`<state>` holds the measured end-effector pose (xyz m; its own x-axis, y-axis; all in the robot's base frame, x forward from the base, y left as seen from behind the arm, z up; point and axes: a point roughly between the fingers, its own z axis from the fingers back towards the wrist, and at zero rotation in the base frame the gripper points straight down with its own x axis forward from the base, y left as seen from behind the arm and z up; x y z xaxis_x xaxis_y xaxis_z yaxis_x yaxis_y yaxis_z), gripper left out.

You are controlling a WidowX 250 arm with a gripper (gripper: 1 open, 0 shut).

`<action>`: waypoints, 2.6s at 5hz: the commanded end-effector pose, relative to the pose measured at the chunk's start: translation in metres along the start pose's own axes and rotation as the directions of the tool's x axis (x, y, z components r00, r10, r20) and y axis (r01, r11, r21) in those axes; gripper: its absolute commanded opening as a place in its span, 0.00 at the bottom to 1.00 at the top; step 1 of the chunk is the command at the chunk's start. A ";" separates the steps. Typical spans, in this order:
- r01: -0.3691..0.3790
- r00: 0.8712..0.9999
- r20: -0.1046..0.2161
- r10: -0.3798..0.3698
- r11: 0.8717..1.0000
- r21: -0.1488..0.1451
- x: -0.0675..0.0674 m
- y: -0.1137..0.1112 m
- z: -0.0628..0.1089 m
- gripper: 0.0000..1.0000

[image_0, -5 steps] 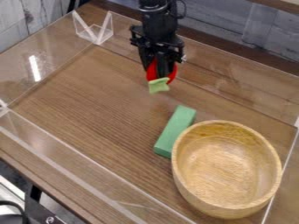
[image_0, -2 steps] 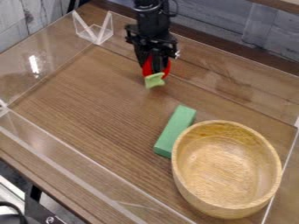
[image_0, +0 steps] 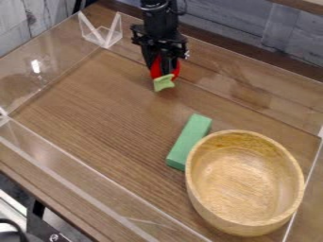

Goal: Move the red fruit to the right

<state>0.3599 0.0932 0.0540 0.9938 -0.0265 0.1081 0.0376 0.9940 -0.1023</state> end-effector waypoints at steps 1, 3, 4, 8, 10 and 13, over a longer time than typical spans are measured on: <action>-0.006 0.997 0.072 0.005 1.000 0.022 0.015 0.009 0.020 0.00; 0.000 0.984 0.181 0.000 1.000 0.002 0.014 0.000 0.074 0.00; 0.030 0.986 0.167 -0.029 1.000 -0.007 0.006 -0.014 0.070 0.00; 0.165 0.978 0.139 -0.156 0.985 -0.050 -0.017 -0.077 0.060 0.00; 0.202 0.974 0.109 -0.196 0.978 -0.044 -0.018 -0.079 0.040 0.00; 0.235 0.970 0.080 -0.230 0.971 -0.052 -0.022 -0.084 0.024 0.00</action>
<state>0.3288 0.0121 0.0724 0.9558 -0.2396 0.1706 0.2646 0.9537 -0.1429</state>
